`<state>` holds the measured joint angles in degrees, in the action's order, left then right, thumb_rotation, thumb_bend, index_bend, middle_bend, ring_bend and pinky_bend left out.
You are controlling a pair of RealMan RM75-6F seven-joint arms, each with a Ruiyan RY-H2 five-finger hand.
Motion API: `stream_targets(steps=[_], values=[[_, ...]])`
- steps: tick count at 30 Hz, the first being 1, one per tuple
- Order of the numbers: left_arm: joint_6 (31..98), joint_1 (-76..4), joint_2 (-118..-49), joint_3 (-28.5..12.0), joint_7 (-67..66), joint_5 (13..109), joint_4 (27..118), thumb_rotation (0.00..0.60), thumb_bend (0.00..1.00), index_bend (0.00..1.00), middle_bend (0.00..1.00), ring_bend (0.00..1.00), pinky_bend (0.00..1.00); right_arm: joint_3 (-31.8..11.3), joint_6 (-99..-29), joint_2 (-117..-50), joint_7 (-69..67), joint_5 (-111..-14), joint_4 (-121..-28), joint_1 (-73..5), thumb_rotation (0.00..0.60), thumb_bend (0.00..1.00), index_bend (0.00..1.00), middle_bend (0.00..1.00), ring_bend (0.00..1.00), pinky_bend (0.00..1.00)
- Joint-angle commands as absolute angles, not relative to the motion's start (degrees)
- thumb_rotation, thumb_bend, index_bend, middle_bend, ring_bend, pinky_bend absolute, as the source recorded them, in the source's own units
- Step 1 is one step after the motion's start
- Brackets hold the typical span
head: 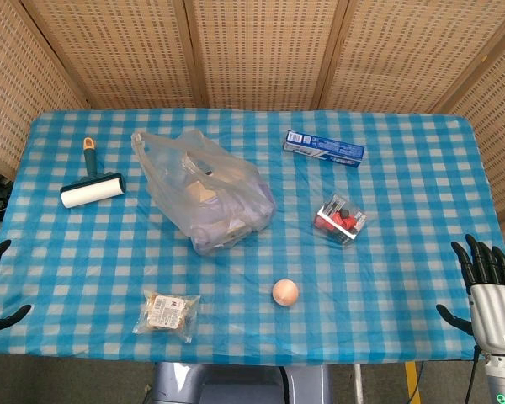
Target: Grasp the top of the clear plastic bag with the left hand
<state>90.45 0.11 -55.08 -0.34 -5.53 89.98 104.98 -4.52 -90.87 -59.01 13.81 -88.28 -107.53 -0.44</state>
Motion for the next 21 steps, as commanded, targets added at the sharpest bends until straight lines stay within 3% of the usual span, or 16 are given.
stream_targets(steps=[1, 6, 10, 18, 21], values=[[90.3, 0.1, -55.1, -0.4, -5.4, 89.8, 104.9, 0.6, 0.0, 0.0, 0.0, 0.0, 0.0, -4.5, -90.8, -59.0, 13.8, -88.2, -107.5, -0.5, 0.6, 0.0, 0.0, 0.0, 0.0, 0.0], [88.5, -1.0, -55.3, -0.8, -4.6, 89.0, 104.4, 0.6, 0.0, 0.0, 0.0, 0.0, 0.0, -4.7, -90.5, -58.9, 13.4, -87.8, -107.5, -0.6, 0.6, 0.0, 0.0, 0.0, 0.0, 0.0], [83.4, -4.7, -54.6, -1.6, 3.5, 89.7, 104.1, 0.6, 0.0, 0.0, 0.0, 0.0, 0.0, -5.0, -90.4, -58.8, 13.1, -87.1, -107.4, -0.7, 0.6, 0.0, 0.0, 0.0, 0.0, 0.0], [71.0, -19.1, -54.8, -8.3, 37.3, 91.1, 102.5, 0.6, 0.0, 0.0, 0.0, 0.0, 0.0, -6.6, -88.3, -59.8, 14.9, -82.7, -106.4, -2.0, 0.6, 0.0, 0.0, 0.0, 0.0, 0.0], [68.2, -22.6, -55.2, -10.4, 44.5, 89.7, 102.3, 0.6, 0.0, 0.0, 0.0, 0.0, 0.0, -7.0, -87.9, -60.1, 15.5, -81.4, -106.1, -2.3, 0.6, 0.0, 0.0, 0.0, 0.0, 0.0]])
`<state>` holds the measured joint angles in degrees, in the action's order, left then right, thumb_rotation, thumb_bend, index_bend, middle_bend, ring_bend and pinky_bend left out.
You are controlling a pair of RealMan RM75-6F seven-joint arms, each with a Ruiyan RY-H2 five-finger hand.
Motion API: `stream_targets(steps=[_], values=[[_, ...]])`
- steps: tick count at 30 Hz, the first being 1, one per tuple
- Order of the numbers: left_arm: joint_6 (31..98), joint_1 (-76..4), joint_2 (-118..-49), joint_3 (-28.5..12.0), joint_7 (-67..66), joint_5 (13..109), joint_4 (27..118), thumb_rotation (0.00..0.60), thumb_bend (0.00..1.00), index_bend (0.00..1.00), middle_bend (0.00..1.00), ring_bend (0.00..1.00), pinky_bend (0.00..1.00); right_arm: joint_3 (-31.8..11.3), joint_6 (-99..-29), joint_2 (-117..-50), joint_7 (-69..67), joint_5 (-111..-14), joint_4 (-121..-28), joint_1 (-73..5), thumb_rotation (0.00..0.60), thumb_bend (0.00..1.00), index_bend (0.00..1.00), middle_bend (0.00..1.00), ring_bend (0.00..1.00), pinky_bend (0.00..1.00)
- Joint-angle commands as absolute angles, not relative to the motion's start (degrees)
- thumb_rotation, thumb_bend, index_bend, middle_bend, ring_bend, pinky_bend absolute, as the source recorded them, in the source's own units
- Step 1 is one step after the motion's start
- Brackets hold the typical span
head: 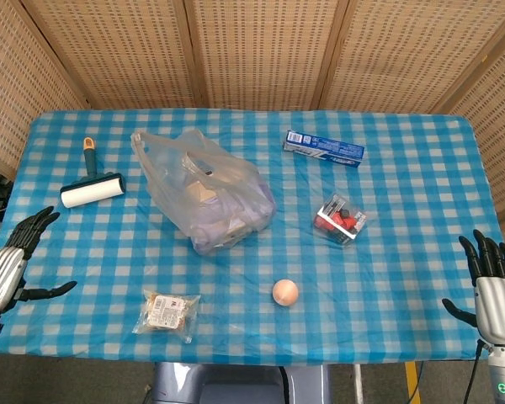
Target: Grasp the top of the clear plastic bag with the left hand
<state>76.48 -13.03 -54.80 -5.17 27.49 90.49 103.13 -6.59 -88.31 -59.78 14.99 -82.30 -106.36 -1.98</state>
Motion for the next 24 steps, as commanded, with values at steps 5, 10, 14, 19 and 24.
stream_targets(steps=[5, 10, 14, 19, 24], values=[[58.6, -29.2, -53.5, -13.7, 63.5, 84.8, 105.5, 0.6, 0.0, 0.0, 0.0, 0.0, 0.0, -7.5, -86.7, -60.1, 14.9, -79.3, -105.7, -2.8, 0.6, 0.0, 0.0, 0.0, 0.0, 0.0], [54.7, -32.9, -54.0, -16.6, 71.9, 81.7, 104.4, 0.6, 0.0, 0.0, 0.0, 0.0, 0.0, -8.0, -86.3, -59.9, 14.3, -77.8, -105.2, -3.0, 0.6, 0.0, 0.0, 0.0, 0.0, 0.0], [50.4, -36.7, -54.7, -18.8, 76.3, 79.5, 104.0, 0.6, 0.0, 0.0, 0.0, 0.0, 0.0, -8.5, -86.2, -59.6, 13.4, -76.6, -104.9, -3.0, 0.6, 0.0, 0.0, 0.0, 0.0, 0.0], [44.1, -40.9, -55.0, -21.0, 76.9, 74.2, 104.7, 0.6, 0.0, 0.0, 0.0, 0.0, 0.0, -8.7, -85.8, -59.3, 12.7, -75.8, -104.7, -3.1, 0.6, 0.0, 0.0, 0.0, 0.0, 0.0], [40.8, -42.6, -56.8, -22.1, 76.3, 68.6, 104.9, 0.6, 0.0, 0.0, 0.0, 0.0, 0.0, -8.8, -85.6, -58.9, 11.8, -75.1, -104.4, -3.1, 0.6, 0.0, 0.0, 0.0, 0.0, 0.0]])
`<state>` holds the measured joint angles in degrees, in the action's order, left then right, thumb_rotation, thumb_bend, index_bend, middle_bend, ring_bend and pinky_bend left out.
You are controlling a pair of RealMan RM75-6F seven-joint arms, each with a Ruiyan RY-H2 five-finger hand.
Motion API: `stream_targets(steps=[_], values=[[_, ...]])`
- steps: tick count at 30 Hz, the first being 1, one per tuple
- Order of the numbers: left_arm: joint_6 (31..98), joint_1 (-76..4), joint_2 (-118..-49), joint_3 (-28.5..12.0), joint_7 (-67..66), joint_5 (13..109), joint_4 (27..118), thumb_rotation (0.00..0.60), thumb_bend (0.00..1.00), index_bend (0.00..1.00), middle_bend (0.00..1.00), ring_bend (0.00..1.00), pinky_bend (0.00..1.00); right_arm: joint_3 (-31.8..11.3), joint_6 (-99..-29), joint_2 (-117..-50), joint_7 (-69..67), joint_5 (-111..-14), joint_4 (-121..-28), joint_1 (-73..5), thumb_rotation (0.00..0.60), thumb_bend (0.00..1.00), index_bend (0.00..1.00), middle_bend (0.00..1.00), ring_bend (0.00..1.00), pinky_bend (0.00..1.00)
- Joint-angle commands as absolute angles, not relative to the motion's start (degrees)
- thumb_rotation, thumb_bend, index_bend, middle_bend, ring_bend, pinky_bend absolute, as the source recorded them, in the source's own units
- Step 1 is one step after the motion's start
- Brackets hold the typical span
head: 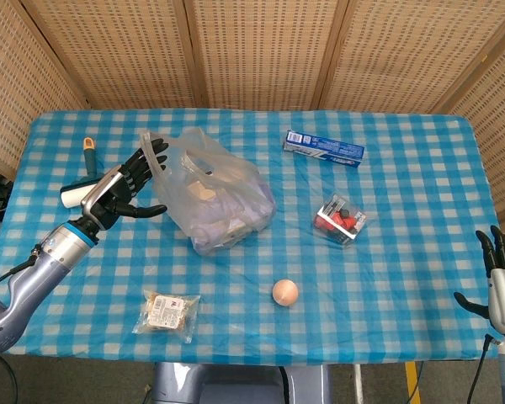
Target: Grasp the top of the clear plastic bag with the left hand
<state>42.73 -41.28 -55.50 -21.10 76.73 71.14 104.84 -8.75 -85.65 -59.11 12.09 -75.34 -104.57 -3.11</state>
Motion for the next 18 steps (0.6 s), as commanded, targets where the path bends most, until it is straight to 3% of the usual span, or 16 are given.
stream_targets(steps=[1, 11, 18], values=[[40.6, -42.7, -57.2, -22.2, 76.3, 68.4, 104.7, 0.6, 0.0, 0.0, 0.0, 0.0, 0.0, -8.8, -85.5, -58.9, 11.6, -75.0, -104.4, -3.1, 0.6, 0.0, 0.0, 0.0, 0.0, 0.0], [39.9, -44.2, -60.1, -24.5, 76.7, 72.2, 103.5, 0.6, 0.0, 0.0, 0.0, 0.0, 0.0, -8.9, -85.6, -58.3, 10.4, -74.8, -104.4, -3.1, 0.6, 0.0, 0.0, 0.0, 0.0, 0.0], [48.8, -39.2, -62.4, -20.2, 73.2, 79.7, 106.7, 0.6, 0.0, 0.0, 0.0, 0.0, 0.0, -8.9, -85.6, -57.9, 9.6, -74.5, -104.4, -3.0, 0.6, 0.0, 0.0, 0.0, 0.0, 0.0]])
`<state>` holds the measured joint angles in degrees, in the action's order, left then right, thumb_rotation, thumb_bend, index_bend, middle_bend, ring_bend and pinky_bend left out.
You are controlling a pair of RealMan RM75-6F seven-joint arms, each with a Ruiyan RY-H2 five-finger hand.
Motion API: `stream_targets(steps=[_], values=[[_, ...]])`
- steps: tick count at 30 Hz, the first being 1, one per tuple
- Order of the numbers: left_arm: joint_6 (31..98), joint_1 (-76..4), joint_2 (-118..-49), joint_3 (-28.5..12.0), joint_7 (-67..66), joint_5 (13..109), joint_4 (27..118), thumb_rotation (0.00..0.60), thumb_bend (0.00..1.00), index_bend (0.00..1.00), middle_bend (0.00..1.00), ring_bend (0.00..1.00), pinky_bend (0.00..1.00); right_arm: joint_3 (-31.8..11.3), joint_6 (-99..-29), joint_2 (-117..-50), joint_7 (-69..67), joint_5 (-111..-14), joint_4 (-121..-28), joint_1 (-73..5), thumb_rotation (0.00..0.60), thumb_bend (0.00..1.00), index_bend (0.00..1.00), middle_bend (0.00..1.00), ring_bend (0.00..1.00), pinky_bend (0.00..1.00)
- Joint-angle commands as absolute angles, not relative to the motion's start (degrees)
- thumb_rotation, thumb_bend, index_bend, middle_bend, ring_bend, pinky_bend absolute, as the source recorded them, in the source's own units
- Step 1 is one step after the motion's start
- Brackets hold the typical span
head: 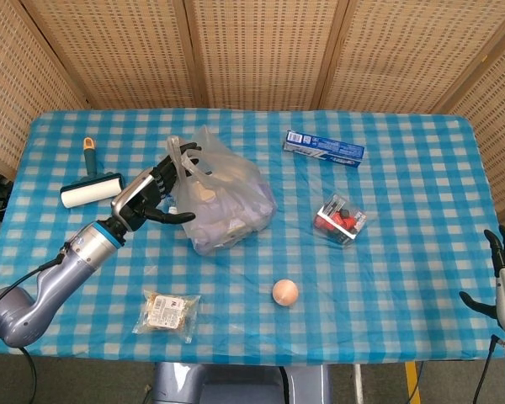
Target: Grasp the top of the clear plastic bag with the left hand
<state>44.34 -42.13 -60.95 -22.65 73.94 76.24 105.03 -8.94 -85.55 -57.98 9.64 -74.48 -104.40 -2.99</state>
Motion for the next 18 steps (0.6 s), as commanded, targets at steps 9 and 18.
stream_targets(steps=[9, 18], values=[[53.9, -36.7, -63.3, -16.2, 75.1, 85.3, 108.1, 0.6, 0.0, 0.0, 0.0, 0.0, 0.0, -8.6, -85.6, -58.0, 9.9, -74.9, -104.7, -3.1, 0.6, 0.0, 0.0, 0.0, 0.0, 0.0], [58.7, -33.9, -64.0, -14.5, 73.9, 84.7, 108.2, 0.6, 0.0, 0.0, 0.0, 0.0, 0.0, -8.5, -85.7, -57.6, 9.3, -74.8, -104.8, -3.0, 0.6, 0.0, 0.0, 0.0, 0.0, 0.0]])
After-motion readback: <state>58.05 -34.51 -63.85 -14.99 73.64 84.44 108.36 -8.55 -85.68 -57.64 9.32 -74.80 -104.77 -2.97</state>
